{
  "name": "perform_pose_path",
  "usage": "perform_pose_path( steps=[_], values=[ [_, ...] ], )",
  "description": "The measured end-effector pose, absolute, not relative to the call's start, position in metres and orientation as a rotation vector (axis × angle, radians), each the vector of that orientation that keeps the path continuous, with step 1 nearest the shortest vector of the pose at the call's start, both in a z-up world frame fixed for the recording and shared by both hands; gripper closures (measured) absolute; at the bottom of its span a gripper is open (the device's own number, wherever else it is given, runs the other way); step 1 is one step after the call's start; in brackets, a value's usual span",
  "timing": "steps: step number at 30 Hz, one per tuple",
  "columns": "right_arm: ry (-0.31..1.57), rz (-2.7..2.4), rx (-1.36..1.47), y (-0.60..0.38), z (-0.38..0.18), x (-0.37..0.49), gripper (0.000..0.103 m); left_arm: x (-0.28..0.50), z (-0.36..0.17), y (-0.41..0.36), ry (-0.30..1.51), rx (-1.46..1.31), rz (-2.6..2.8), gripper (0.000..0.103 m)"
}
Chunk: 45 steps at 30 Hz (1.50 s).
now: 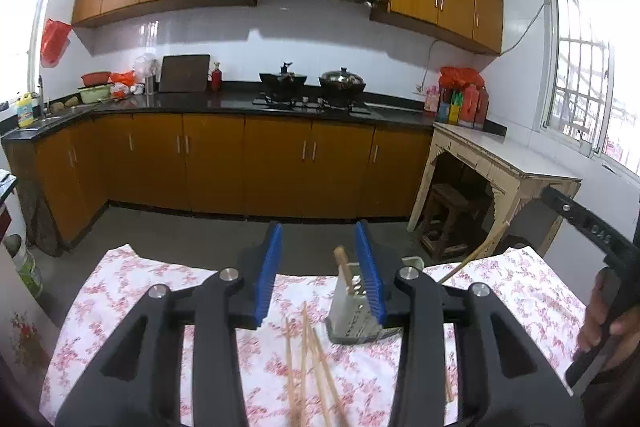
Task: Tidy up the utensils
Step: 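Open the left gripper dropping its chopstick into the holder while the right gripper releases its own, then close the right gripper on another chopstick while the left gripper grasps one too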
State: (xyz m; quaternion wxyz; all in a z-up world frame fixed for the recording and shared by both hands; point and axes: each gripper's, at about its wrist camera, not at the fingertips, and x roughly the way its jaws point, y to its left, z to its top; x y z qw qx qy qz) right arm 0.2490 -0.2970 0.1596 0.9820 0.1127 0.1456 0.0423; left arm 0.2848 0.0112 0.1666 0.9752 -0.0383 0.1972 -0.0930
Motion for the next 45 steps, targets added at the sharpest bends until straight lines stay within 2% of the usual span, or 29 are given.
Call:
perform_pose_path(
  steps=[3, 6, 12, 17, 24, 29, 36, 38, 41, 45],
  values=[
    [0.323, 0.056, 0.223, -0.309, 0.139, 0.233, 0.077, 0.262, 0.151, 0.022, 0.394, -0.064, -0.17, 0.058],
    [0.439, 0.012, 0.201, -0.319, 0.091, 0.228, 0.077, 0.247, 0.119, 0.031, 0.437, -0.046, -0.15, 0.055],
    [0.704, 0.007, 0.262, -0.318, -0.009, 0.25, 0.077, 0.254, 0.035, 0.039, 0.639, -0.072, -0.122, 0.055],
    [0.832, 0.046, 0.244, -0.296, -0.055, 0.264, 0.077, 0.26, -0.012, 0.043, 0.748, -0.097, -0.104, 0.056],
    [0.9, 0.038, 0.184, -0.281, -0.085, 0.27, 0.077, 0.258, -0.043, 0.045, 0.804, -0.089, -0.115, 0.056],
    [0.89, -0.001, 0.115, -0.279, -0.09, 0.267, 0.094, 0.259, -0.053, 0.039, 0.827, -0.076, -0.136, 0.056],
    [0.886, -0.097, 0.213, -0.309, -0.09, 0.27, 0.095, 0.27, -0.06, 0.029, 0.857, -0.056, -0.172, 0.07],
    [0.882, -0.096, 0.19, -0.307, -0.09, 0.269, 0.095, 0.277, -0.063, 0.023, 0.866, -0.046, -0.183, 0.072],
    [0.873, -0.097, 0.16, -0.305, -0.089, 0.266, 0.095, 0.288, -0.07, 0.016, 0.891, -0.032, -0.188, 0.08],
    [0.874, -0.088, 0.171, -0.306, -0.09, 0.267, 0.095, 0.296, -0.08, 0.007, 0.92, 0.006, -0.179, 0.084]
  ],
)
